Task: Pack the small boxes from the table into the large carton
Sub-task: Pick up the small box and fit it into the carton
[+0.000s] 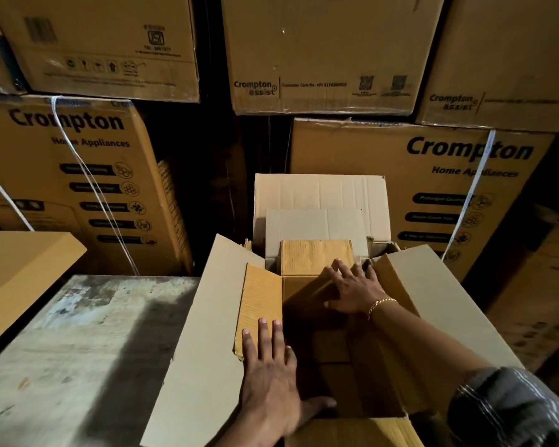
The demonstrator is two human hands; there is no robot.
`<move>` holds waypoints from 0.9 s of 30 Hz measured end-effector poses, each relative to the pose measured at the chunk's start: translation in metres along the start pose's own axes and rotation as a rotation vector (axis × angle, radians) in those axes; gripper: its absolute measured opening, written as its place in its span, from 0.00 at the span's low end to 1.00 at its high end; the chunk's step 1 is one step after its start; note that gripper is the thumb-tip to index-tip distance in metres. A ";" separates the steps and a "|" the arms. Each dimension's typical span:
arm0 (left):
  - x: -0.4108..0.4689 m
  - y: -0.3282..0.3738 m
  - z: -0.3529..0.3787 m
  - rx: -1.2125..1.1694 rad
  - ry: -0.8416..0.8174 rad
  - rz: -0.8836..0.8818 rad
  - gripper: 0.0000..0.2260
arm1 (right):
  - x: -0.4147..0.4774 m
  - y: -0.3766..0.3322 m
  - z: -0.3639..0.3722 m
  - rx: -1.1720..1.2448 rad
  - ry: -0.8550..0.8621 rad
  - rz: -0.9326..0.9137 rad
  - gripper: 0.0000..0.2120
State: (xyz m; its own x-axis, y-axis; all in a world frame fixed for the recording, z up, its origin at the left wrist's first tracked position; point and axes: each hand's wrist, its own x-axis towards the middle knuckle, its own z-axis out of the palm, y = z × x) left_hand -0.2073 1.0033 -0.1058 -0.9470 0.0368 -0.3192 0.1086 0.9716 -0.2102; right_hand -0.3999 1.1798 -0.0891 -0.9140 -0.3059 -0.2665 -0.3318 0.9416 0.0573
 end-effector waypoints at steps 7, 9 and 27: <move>-0.016 -0.015 -0.009 -0.087 0.010 0.130 0.59 | -0.109 0.017 0.041 -0.120 0.004 -0.009 0.63; -0.024 -0.024 -0.009 -0.087 -0.035 0.207 0.59 | -0.144 0.013 0.050 -0.090 0.019 -0.039 0.59; -0.051 -0.024 -0.012 -0.052 0.057 0.173 0.54 | -0.230 -0.003 0.056 0.085 -0.036 -0.042 0.63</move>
State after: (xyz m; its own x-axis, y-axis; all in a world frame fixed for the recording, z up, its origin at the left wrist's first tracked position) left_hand -0.1658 0.9813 -0.0732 -0.9313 0.2159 -0.2935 0.2568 0.9604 -0.1084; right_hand -0.1758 1.2556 -0.0816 -0.8900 -0.3419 -0.3017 -0.3475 0.9370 -0.0364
